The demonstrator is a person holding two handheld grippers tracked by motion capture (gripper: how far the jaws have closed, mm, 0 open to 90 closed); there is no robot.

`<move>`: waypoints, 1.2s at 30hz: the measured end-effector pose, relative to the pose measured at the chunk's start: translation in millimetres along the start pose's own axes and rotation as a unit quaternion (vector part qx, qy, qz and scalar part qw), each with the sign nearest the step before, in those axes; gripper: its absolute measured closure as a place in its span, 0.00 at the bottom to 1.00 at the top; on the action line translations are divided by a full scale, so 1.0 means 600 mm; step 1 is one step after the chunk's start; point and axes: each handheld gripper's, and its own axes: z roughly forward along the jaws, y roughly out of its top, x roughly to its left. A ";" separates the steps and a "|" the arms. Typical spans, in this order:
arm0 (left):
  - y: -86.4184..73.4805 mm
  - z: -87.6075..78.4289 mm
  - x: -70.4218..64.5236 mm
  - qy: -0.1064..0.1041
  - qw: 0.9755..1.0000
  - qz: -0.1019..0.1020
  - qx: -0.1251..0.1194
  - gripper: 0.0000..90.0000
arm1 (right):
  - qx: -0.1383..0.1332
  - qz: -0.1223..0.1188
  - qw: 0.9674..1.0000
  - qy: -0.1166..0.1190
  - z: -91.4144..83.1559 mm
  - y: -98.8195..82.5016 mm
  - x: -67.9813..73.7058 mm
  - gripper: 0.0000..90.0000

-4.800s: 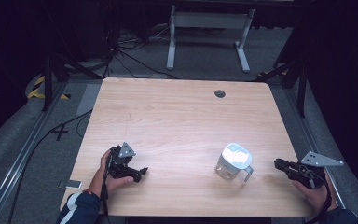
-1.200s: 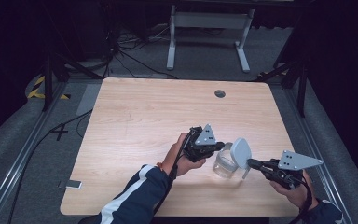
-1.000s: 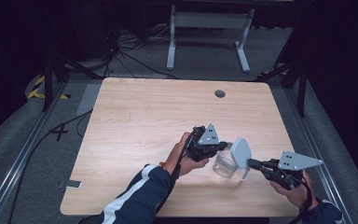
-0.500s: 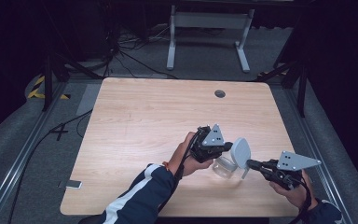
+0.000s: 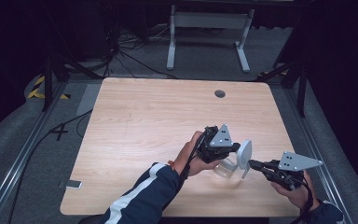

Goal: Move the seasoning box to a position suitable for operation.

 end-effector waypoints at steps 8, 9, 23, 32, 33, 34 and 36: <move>0.012 0.014 -0.011 -0.007 1.000 -0.004 -0.001 1.00 | 0.004 0.000 1.000 -0.004 -0.006 -0.005 -0.002 1.00; 0.018 0.018 -0.014 -0.009 1.000 0.001 -0.001 1.00 | 0.006 0.001 1.000 -0.005 -0.007 -0.006 -0.002 1.00; 0.025 0.033 -0.013 -0.006 1.000 -0.004 0.013 0.97 | 0.014 0.000 1.000 -0.009 -0.011 -0.013 -0.003 1.00; 0.011 0.014 0.003 0.007 1.000 -0.005 0.015 0.96 | 0.016 0.003 1.000 -0.009 -0.012 -0.013 -0.005 1.00; 0.009 0.010 0.004 0.009 1.000 -0.006 0.013 0.96 | 0.015 0.003 1.000 -0.010 -0.012 -0.013 -0.005 1.00; 0.006 0.005 0.006 0.009 1.000 -0.009 0.011 0.96 | 0.015 0.003 1.000 -0.010 -0.012 -0.013 -0.006 1.00; 0.002 -0.002 0.009 0.014 1.000 -0.006 0.011 0.96 | 0.015 0.005 1.000 -0.010 -0.012 -0.013 -0.007 1.00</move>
